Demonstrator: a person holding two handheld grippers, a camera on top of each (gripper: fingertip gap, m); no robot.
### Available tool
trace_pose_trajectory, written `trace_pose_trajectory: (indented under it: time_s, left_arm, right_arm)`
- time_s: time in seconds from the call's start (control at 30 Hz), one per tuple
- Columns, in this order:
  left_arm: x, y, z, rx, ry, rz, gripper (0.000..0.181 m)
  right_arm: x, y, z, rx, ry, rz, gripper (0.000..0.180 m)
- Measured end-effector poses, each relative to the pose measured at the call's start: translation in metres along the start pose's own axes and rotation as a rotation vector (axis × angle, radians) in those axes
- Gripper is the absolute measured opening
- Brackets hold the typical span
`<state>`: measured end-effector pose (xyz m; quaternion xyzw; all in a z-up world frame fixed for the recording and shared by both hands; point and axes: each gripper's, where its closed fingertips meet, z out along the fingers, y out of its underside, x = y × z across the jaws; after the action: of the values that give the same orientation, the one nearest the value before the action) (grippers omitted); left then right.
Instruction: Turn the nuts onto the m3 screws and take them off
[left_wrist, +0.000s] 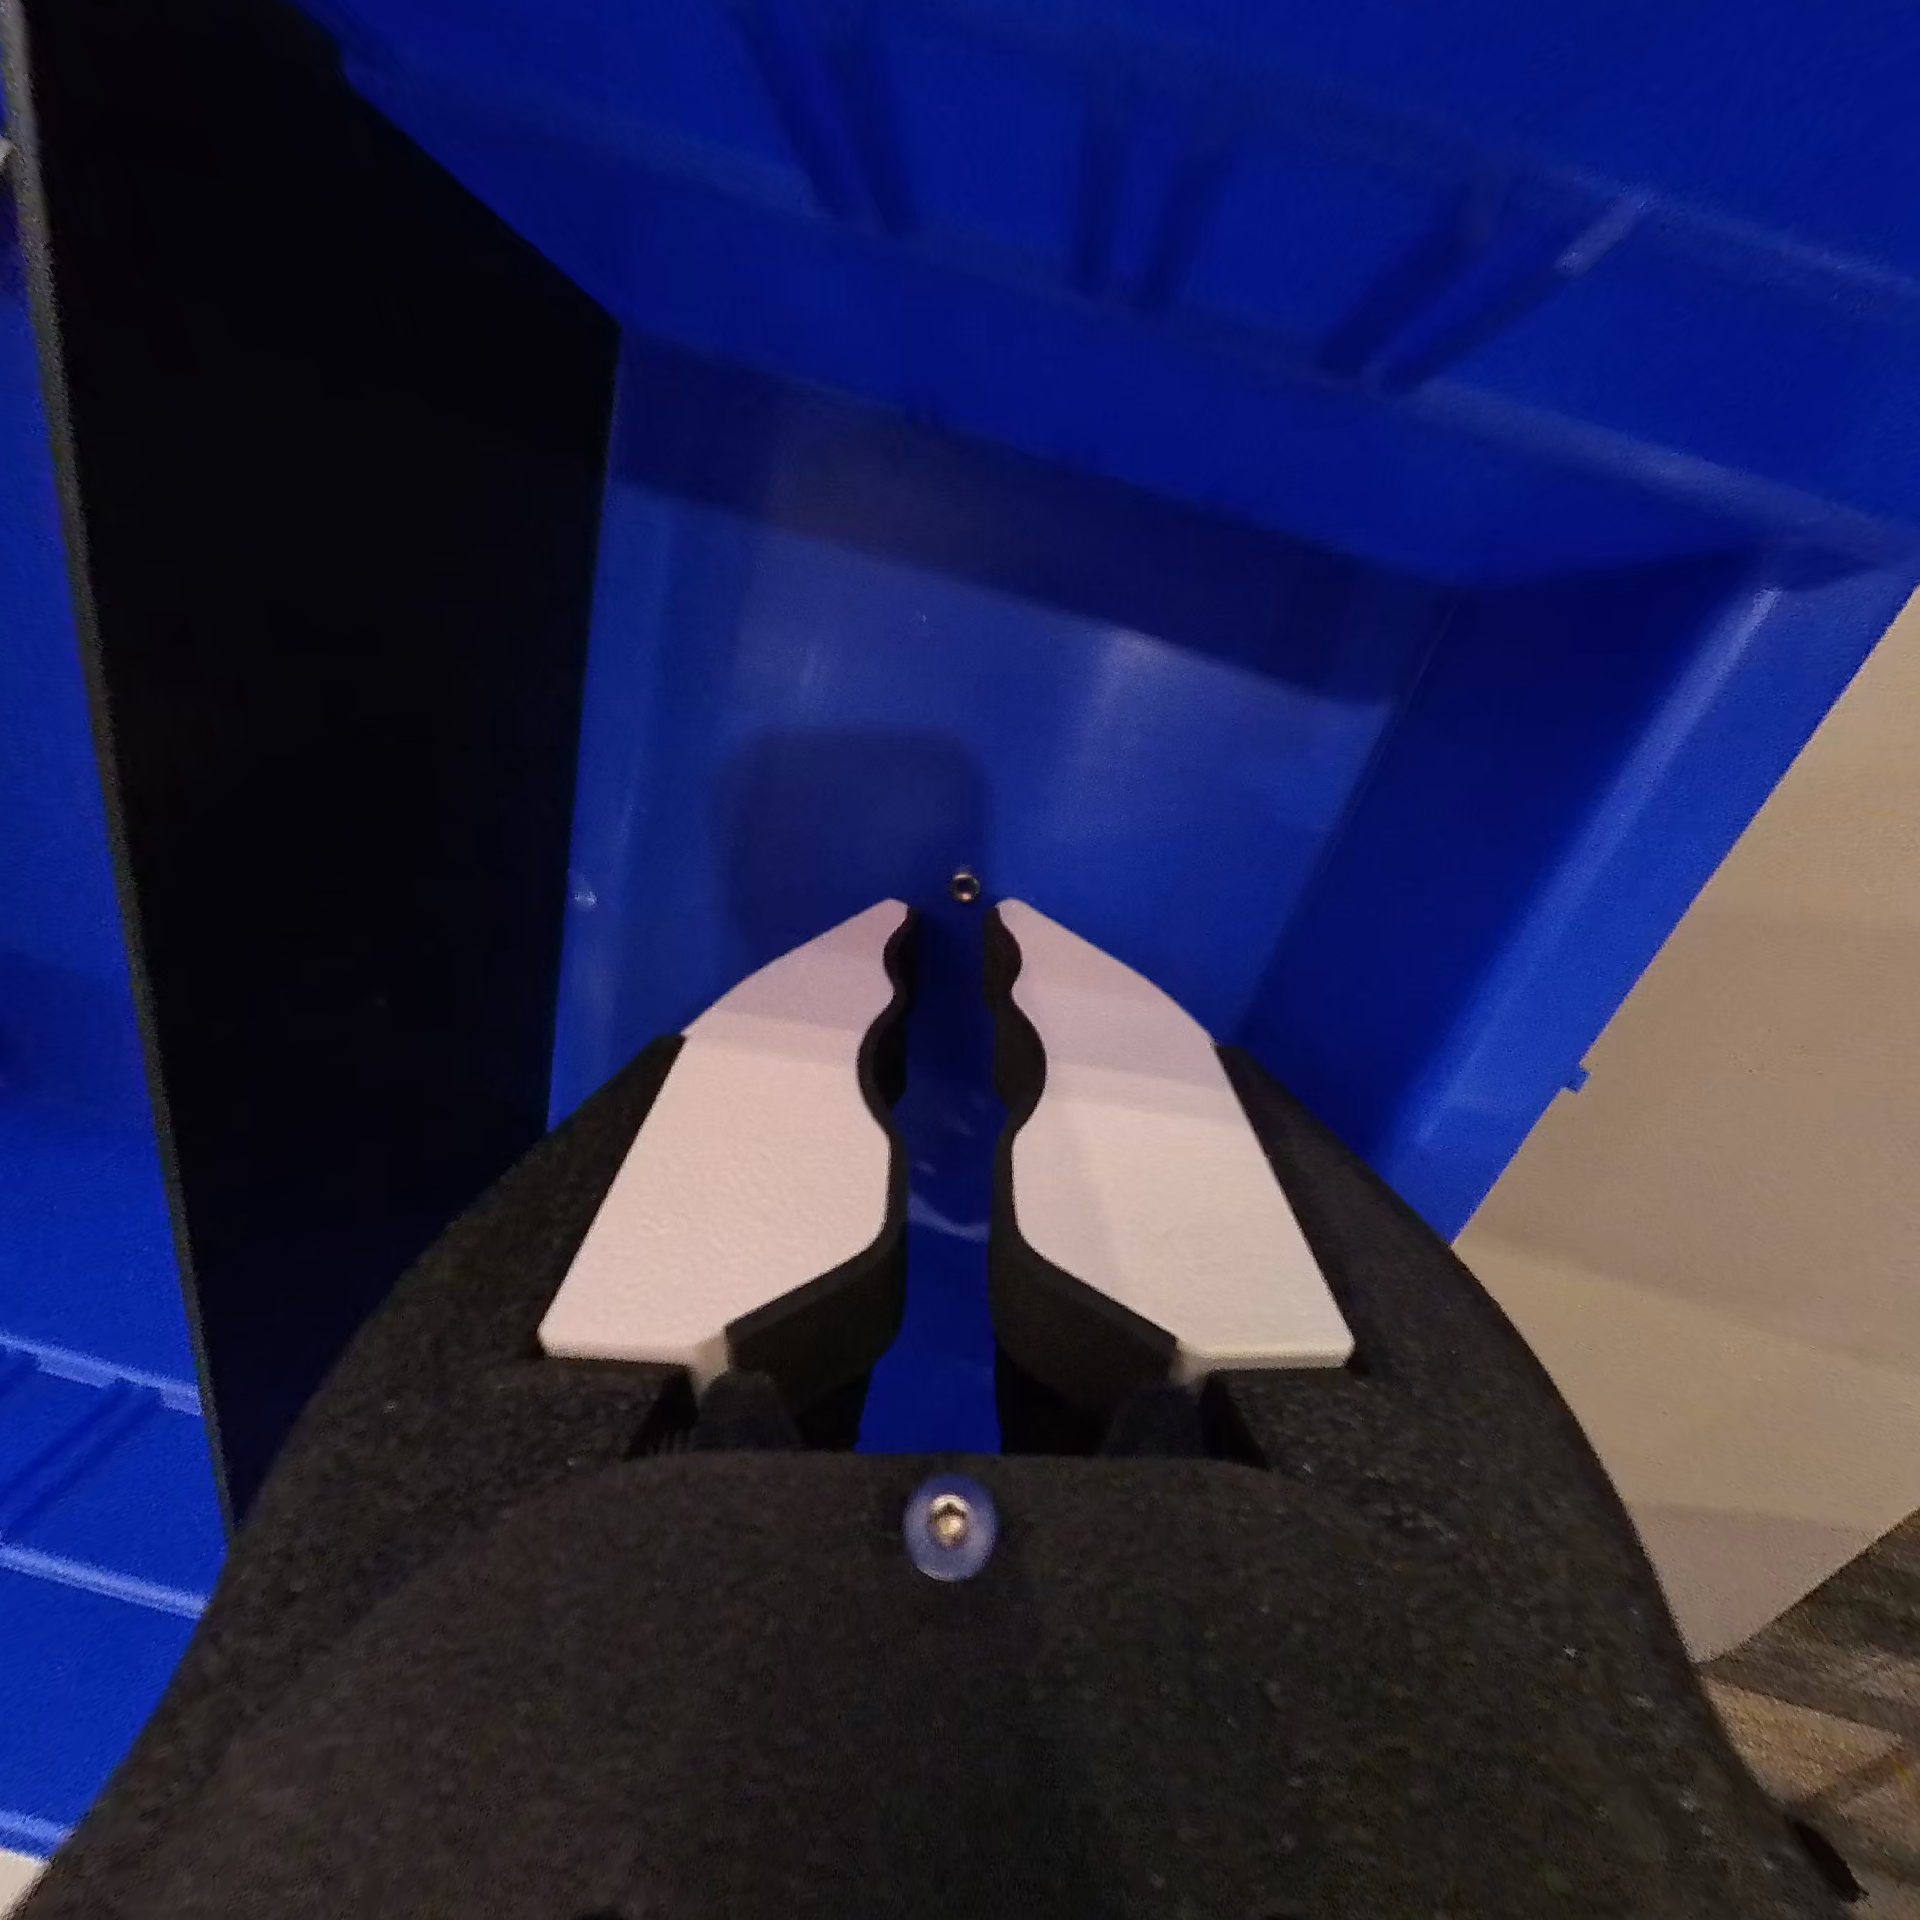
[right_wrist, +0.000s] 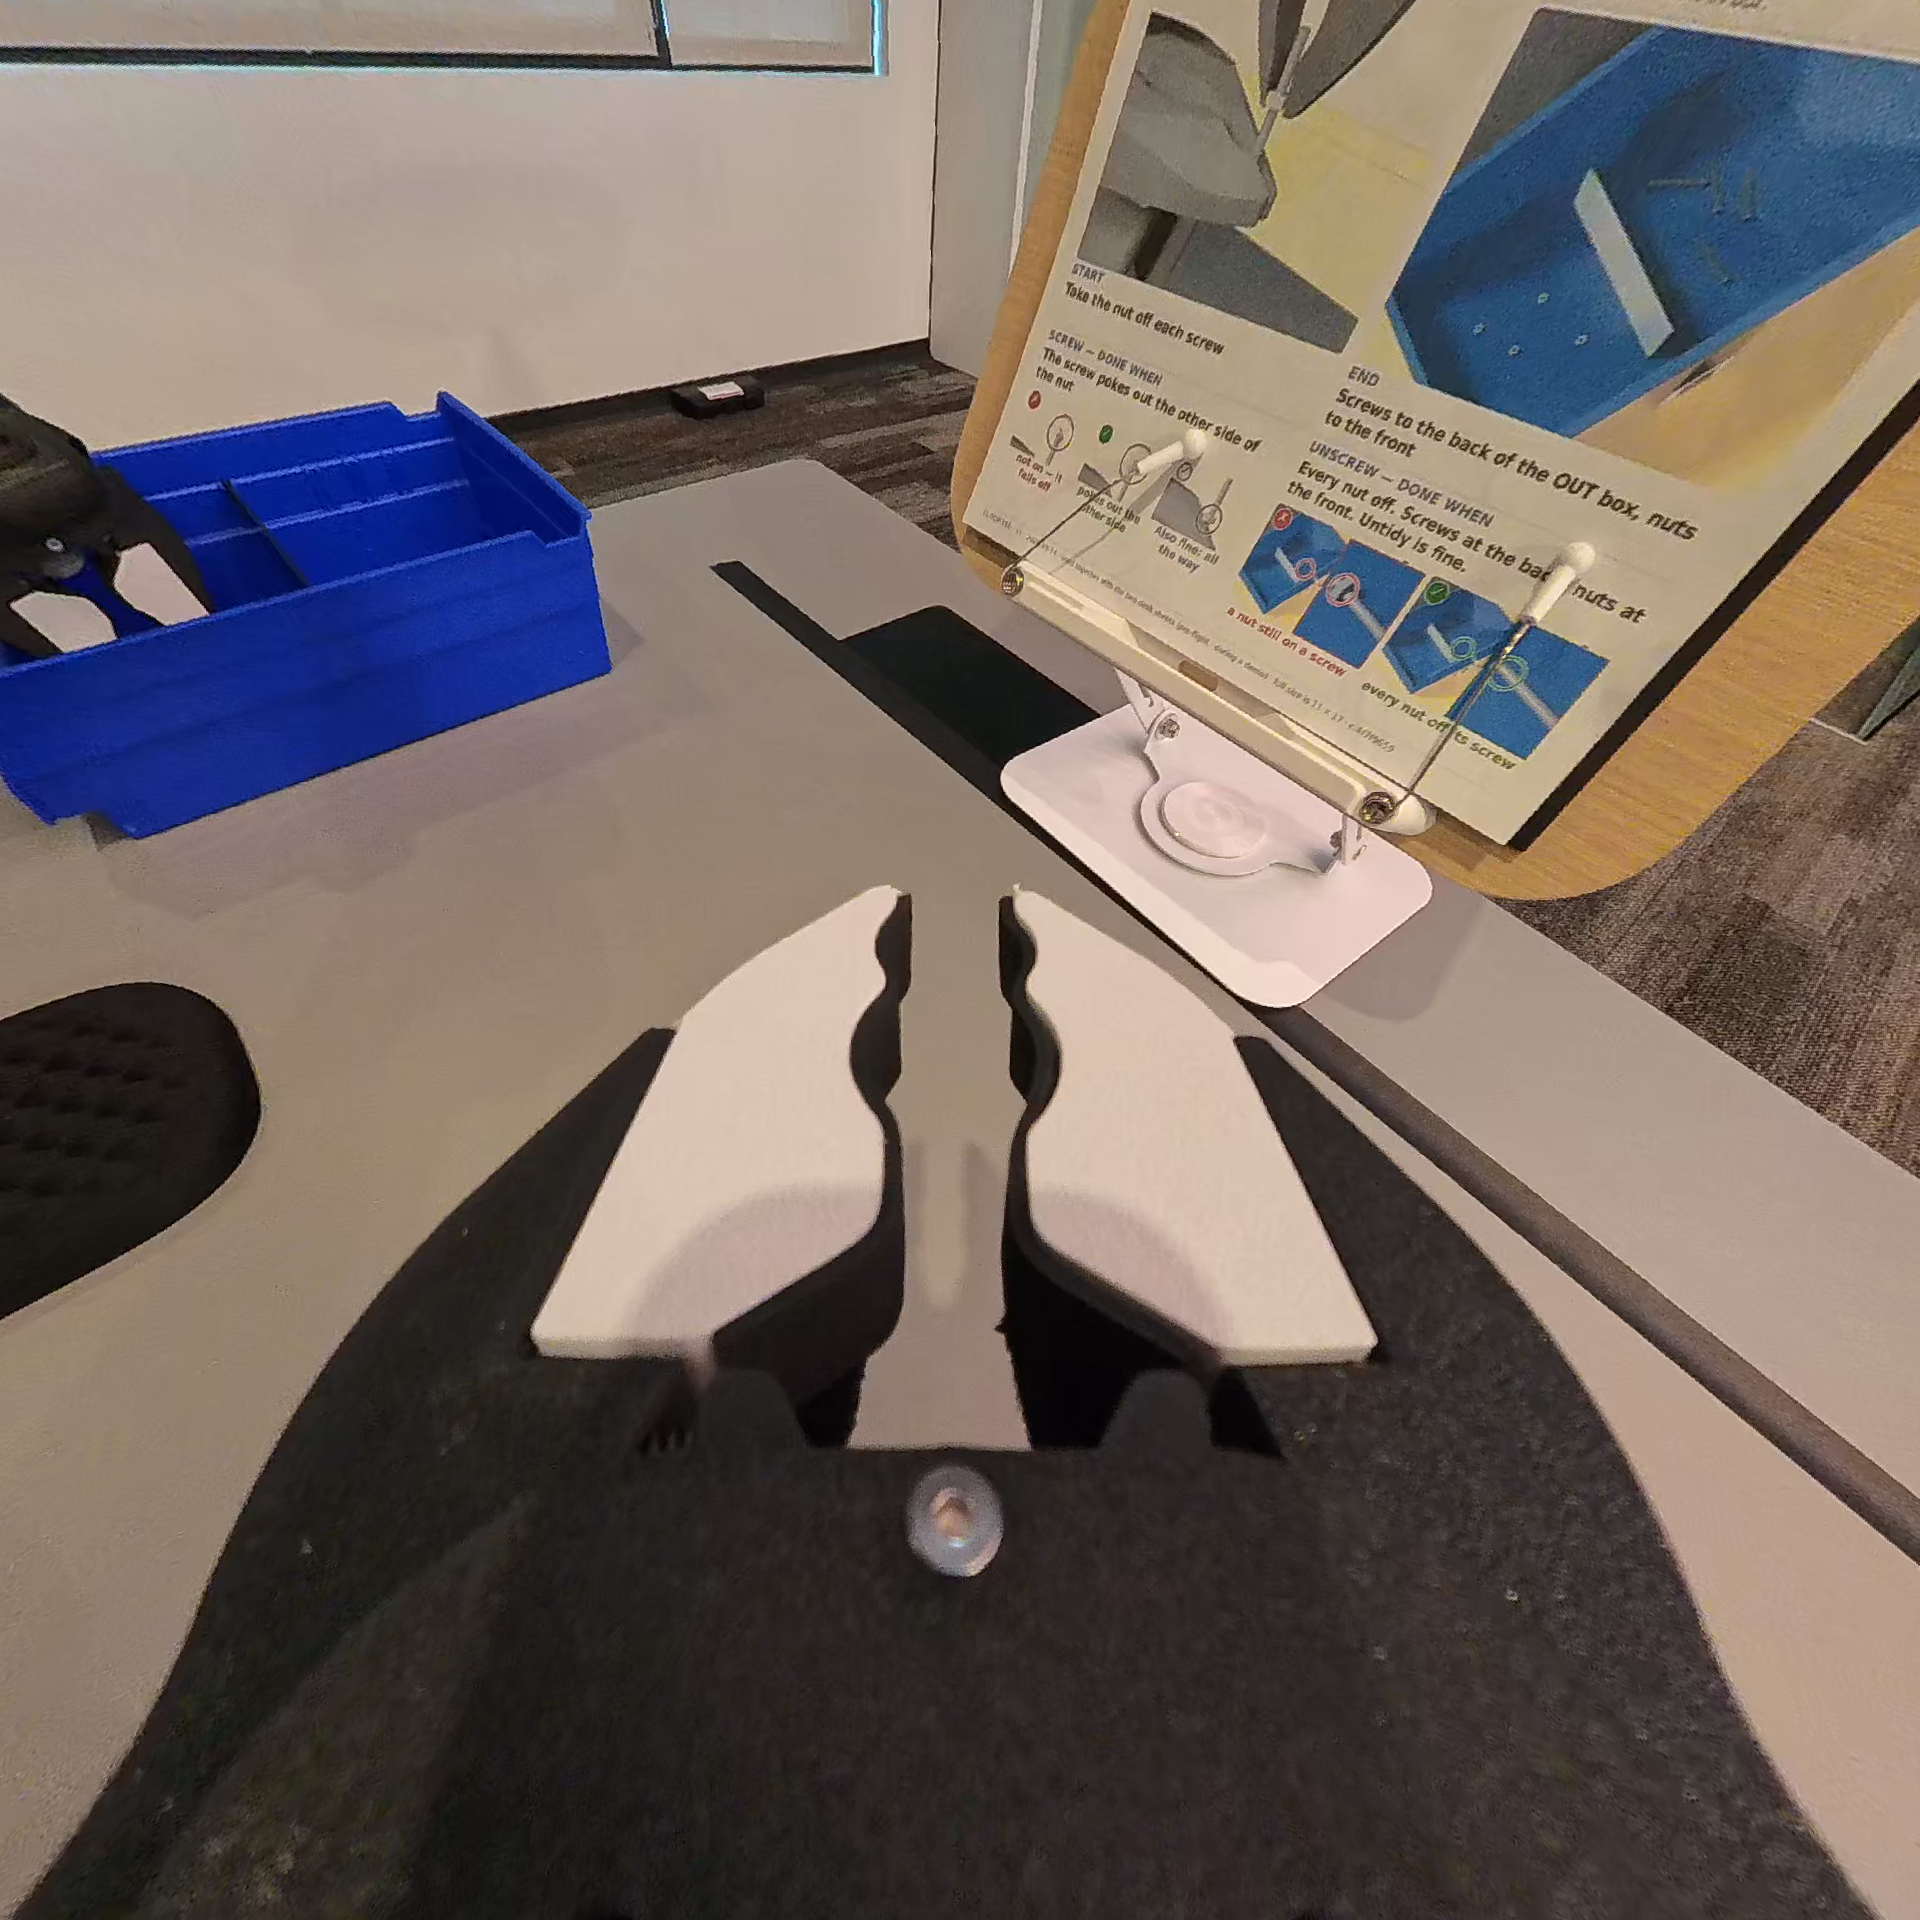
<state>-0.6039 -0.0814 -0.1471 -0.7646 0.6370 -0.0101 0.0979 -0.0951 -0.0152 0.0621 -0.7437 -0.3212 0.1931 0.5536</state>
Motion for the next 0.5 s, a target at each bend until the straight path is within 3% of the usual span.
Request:
trace_pose_trajectory:
  time_s: [0.5]
  left_arm:
    - [0.0009, -0.0030, 0.0027, -0.034, 0.047, 0.024, 0.007]
  right_arm:
    - [0.0020, 0.0037, -0.0004, -0.012, 0.001, 0.012, 0.015]
